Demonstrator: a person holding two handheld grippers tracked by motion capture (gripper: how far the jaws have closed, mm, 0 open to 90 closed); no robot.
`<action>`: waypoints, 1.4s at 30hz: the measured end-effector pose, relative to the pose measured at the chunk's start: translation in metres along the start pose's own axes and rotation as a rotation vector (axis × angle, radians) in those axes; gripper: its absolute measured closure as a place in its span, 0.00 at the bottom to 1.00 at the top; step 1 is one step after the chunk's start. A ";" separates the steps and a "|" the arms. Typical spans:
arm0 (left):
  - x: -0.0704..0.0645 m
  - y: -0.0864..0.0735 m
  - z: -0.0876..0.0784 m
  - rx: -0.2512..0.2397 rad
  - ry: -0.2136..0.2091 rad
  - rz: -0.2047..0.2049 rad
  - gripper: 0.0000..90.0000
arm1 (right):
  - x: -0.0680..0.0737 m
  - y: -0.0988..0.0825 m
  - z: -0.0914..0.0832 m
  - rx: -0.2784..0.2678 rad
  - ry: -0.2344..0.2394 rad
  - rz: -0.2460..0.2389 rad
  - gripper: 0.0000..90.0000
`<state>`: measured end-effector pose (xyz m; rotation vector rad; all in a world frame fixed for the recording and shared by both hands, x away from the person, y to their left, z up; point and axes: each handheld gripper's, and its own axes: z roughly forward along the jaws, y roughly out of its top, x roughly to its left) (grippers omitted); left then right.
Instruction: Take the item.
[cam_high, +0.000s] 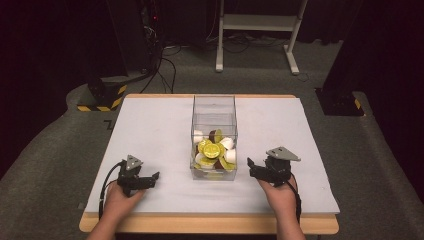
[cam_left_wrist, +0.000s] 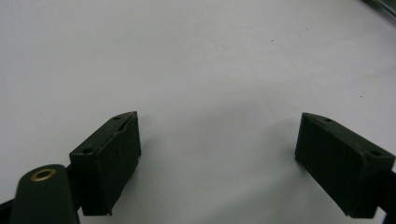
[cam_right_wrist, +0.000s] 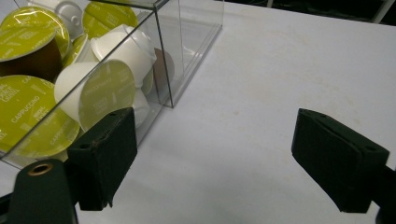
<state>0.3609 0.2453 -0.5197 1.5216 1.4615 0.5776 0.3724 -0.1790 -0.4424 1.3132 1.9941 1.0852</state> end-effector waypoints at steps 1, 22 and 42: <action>0.000 0.000 0.000 0.001 0.000 0.002 0.16 | 0.001 0.001 0.000 -0.003 0.003 0.001 0.16; 0.000 0.000 0.000 0.001 0.000 0.001 0.16 | 0.011 0.013 0.002 -0.040 0.029 -0.015 0.17; 0.000 0.000 0.000 -0.001 0.000 -0.001 0.16 | 0.022 0.025 0.005 -0.059 0.074 -0.037 0.21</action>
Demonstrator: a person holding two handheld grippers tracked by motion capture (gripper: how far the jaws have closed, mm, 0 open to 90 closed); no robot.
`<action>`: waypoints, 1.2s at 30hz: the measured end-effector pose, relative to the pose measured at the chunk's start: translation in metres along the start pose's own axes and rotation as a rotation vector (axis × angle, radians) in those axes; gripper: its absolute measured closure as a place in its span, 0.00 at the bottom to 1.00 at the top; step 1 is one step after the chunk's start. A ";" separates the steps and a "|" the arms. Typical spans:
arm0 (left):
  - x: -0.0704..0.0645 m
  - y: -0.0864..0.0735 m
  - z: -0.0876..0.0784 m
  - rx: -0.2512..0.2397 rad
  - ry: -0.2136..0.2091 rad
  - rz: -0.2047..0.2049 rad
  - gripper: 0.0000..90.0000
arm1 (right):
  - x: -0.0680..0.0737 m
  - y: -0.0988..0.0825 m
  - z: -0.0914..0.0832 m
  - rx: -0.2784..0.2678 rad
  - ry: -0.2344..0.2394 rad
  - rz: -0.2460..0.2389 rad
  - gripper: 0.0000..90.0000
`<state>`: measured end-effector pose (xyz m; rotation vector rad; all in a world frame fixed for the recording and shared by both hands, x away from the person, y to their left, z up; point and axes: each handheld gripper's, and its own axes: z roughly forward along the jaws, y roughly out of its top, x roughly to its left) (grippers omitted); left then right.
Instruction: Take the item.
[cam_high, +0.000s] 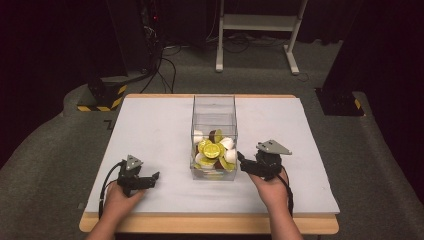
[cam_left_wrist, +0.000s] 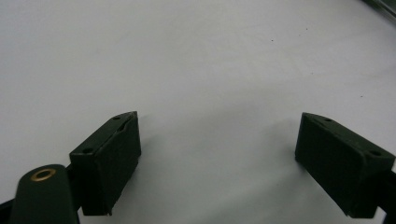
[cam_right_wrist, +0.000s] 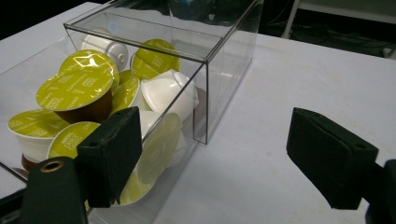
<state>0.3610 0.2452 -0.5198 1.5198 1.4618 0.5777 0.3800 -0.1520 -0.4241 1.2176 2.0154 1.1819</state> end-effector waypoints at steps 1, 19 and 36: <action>0.000 0.000 0.000 0.000 0.000 0.000 0.16 | 0.001 0.001 0.001 0.000 0.004 -0.002 0.21; 0.000 0.000 0.000 0.000 0.000 0.000 0.16 | 0.015 0.011 0.008 -0.012 0.051 -0.016 0.22; 0.000 0.000 0.000 0.002 0.001 0.002 0.16 | 0.034 0.017 0.021 0.004 0.102 -0.036 0.22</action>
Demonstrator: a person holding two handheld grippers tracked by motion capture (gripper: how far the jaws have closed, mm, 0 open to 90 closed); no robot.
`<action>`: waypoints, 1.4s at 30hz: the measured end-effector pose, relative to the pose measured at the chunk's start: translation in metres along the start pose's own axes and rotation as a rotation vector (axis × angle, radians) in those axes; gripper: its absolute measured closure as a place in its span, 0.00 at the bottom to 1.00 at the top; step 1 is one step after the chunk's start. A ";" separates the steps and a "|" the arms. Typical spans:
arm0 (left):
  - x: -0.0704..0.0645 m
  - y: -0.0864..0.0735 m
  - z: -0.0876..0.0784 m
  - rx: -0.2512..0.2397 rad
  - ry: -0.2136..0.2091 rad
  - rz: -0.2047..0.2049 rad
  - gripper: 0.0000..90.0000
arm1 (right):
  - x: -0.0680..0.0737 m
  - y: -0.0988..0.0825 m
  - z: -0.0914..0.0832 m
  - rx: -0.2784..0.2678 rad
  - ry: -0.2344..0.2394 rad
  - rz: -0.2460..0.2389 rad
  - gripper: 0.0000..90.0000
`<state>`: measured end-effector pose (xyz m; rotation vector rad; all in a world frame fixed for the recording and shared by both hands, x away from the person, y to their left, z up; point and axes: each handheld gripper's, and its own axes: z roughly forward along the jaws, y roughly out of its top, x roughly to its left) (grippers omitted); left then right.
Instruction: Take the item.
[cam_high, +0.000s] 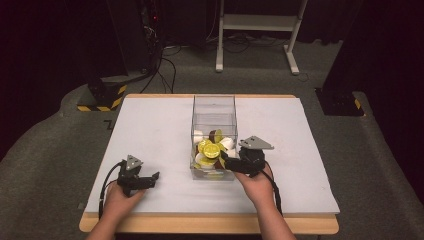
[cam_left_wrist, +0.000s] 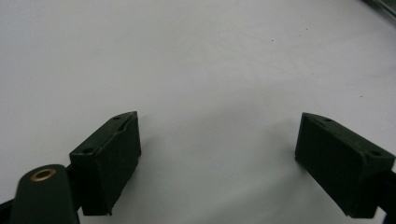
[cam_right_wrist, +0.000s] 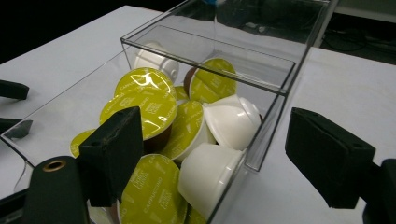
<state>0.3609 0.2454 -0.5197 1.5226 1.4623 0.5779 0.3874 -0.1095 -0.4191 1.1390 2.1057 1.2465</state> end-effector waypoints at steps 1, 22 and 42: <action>0.000 0.000 0.000 0.000 0.000 0.000 0.16 | 0.001 0.000 0.001 -0.001 0.002 -0.003 0.22; 0.000 0.000 0.000 -0.002 -0.001 -0.001 0.16 | 0.027 0.009 0.022 0.056 0.060 -0.078 0.26; 0.000 0.000 0.000 0.000 -0.001 0.001 0.16 | 0.044 0.013 0.038 0.110 0.058 -0.152 0.30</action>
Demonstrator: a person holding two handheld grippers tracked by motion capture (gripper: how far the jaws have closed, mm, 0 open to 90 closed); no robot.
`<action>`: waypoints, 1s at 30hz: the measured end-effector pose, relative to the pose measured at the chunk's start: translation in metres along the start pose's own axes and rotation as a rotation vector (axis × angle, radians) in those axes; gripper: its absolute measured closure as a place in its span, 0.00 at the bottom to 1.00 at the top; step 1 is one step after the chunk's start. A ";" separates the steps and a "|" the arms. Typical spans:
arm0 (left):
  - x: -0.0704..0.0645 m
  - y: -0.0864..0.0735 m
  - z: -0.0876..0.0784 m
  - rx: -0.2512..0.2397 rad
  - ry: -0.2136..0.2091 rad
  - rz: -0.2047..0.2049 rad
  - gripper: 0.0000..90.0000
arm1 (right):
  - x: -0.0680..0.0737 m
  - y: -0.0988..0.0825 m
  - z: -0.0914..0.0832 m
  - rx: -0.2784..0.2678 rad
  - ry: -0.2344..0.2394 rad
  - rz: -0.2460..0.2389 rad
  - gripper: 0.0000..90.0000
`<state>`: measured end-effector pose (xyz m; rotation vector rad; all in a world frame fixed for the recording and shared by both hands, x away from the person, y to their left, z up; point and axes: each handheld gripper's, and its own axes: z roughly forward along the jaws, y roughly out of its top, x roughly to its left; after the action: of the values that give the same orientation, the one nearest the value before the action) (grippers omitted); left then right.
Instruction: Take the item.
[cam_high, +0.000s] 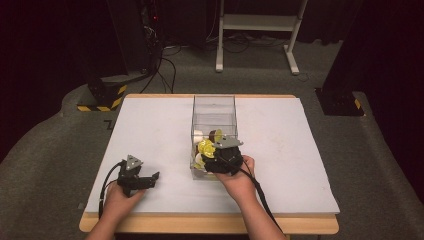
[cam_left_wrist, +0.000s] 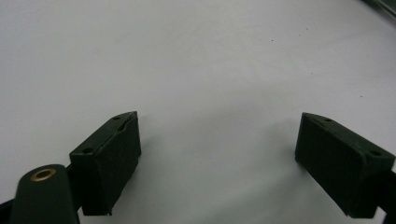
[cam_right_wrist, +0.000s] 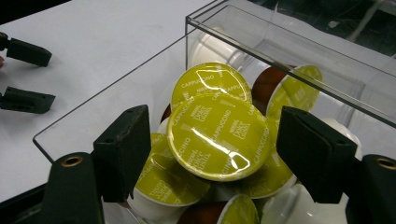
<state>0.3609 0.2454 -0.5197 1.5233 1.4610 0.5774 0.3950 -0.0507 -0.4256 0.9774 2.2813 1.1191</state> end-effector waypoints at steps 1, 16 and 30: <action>0.000 0.000 0.000 -0.001 0.000 -0.001 0.16 | 0.001 0.000 0.001 0.000 0.002 -0.005 0.31; 0.000 0.000 0.000 -0.003 0.000 -0.004 0.16 | 0.000 0.000 0.004 0.039 -0.023 -0.015 0.37; 0.000 0.000 0.000 -0.002 0.000 -0.002 0.16 | 0.000 0.000 0.006 0.051 -0.025 -0.015 0.42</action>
<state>0.3609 0.2453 -0.5197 1.5199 1.4616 0.5774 0.3987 -0.0482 -0.4288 0.9864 2.3039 1.0412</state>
